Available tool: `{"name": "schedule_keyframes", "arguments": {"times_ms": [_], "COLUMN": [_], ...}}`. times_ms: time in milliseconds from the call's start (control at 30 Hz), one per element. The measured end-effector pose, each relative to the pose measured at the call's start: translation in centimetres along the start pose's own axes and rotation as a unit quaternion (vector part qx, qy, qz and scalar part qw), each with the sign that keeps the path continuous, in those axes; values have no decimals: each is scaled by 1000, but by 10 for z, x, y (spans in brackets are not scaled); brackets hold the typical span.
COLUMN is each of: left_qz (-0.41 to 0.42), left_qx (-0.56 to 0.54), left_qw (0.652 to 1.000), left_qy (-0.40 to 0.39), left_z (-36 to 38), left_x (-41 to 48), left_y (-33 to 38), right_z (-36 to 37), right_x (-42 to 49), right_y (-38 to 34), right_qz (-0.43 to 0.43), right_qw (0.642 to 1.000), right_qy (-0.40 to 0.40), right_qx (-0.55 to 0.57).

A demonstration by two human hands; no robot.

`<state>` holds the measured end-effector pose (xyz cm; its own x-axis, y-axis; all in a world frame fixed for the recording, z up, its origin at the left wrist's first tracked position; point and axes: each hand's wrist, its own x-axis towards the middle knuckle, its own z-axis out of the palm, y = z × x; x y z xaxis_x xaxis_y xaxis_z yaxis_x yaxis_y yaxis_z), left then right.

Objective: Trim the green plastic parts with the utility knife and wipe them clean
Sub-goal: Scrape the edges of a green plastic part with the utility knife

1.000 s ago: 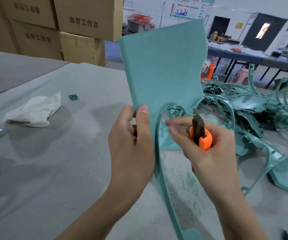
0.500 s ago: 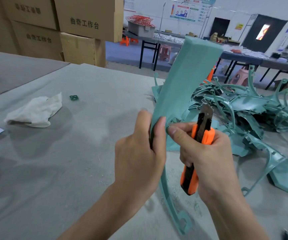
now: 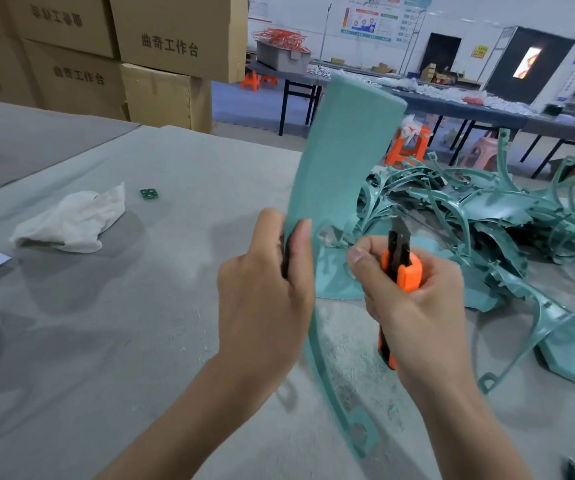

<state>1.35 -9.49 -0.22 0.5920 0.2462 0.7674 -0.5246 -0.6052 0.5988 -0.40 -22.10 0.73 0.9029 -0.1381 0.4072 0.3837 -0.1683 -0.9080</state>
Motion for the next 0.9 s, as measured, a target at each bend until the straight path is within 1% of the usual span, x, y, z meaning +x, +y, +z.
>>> {"name": "schedule_keyframes", "arguments": {"times_ms": [100,200,267,333,467,567,733,900], "left_qz": [-68,-176,-215,-224,-211,-223,-263,-270], "left_qx": [-44,-144,-189,-203,-205,-230,-309,-326], "left_qw": [997,974,958,953,956,947,912,904], "left_qy": [-3,-12,-16,-12,-10,-22,-56,-67], "left_z": [-2,0,1,0,-2,-1,-1,0], "left_x": [5,6,6,7,5,4,2,3], "left_y": [-1,-5,-7,-6,-1,2,7,7], "right_z": [-3,-2,-1,2,7,8,7,8], "right_x": [3,5,3,0,-3,-3,-2,-2], "right_y": [1,0,0,0,2,2,2,1], "right_qz": [3,-27,-61,-88,-110,-134,-139,-138], "right_qw": [993,983,974,964,946,938,930,928], "right_qy": [-79,-110,-122,-118,-79,-47,-18,-4], "right_qx": [-86,-145,-183,-223,-295,-315,-339,-347]}}
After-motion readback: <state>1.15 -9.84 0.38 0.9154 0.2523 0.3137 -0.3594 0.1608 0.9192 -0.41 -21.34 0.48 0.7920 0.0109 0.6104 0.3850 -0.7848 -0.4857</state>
